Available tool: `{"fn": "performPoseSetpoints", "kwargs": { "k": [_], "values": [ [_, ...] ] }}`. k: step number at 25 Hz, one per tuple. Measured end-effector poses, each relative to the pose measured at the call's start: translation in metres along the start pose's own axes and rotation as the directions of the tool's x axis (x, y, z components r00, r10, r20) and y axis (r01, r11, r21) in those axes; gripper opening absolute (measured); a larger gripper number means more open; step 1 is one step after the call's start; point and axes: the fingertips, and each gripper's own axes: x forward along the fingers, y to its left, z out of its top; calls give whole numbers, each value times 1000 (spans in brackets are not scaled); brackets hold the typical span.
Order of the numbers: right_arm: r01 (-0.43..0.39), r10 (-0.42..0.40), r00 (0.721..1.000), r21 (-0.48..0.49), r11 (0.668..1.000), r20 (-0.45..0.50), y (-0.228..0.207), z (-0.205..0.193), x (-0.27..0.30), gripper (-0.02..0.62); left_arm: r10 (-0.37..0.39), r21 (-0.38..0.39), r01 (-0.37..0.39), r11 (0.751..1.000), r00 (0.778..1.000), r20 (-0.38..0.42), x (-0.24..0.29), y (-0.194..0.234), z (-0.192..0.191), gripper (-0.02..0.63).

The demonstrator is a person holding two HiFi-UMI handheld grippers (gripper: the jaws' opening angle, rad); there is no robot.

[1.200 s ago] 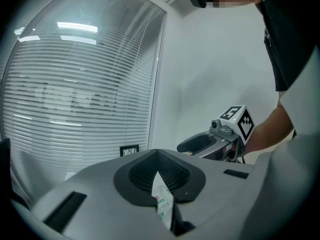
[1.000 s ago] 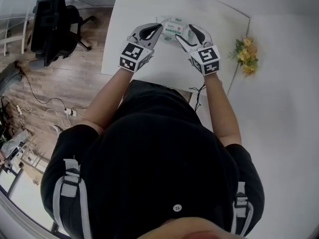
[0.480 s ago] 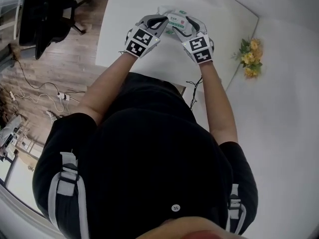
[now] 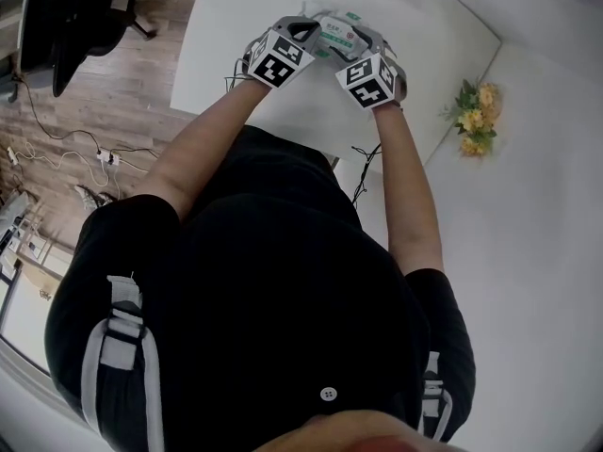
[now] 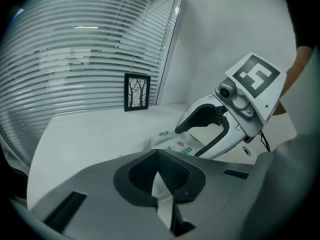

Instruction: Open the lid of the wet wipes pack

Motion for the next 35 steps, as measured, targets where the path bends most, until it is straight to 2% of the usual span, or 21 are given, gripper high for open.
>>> {"fn": "performPoseSetpoints", "kwargs": {
  "k": [8,13,16,35],
  "values": [
    [-41,33,996,-110,993,-81,4,-9,20,285,34,-25,-37,999,994,-102,19,6,-23,8],
    [-70,56,992,-123,990,-115,3,-11,26,285,26,-67,-33,997,994,-105,23,8,-26,8],
    [-81,67,991,-123,989,-114,3,-7,23,258,26,-77,-35,996,994,-110,22,9,-27,8],
    [-52,36,994,-150,987,-106,3,0,15,241,14,-95,-26,995,993,-119,22,10,-28,8]
  ]
}}
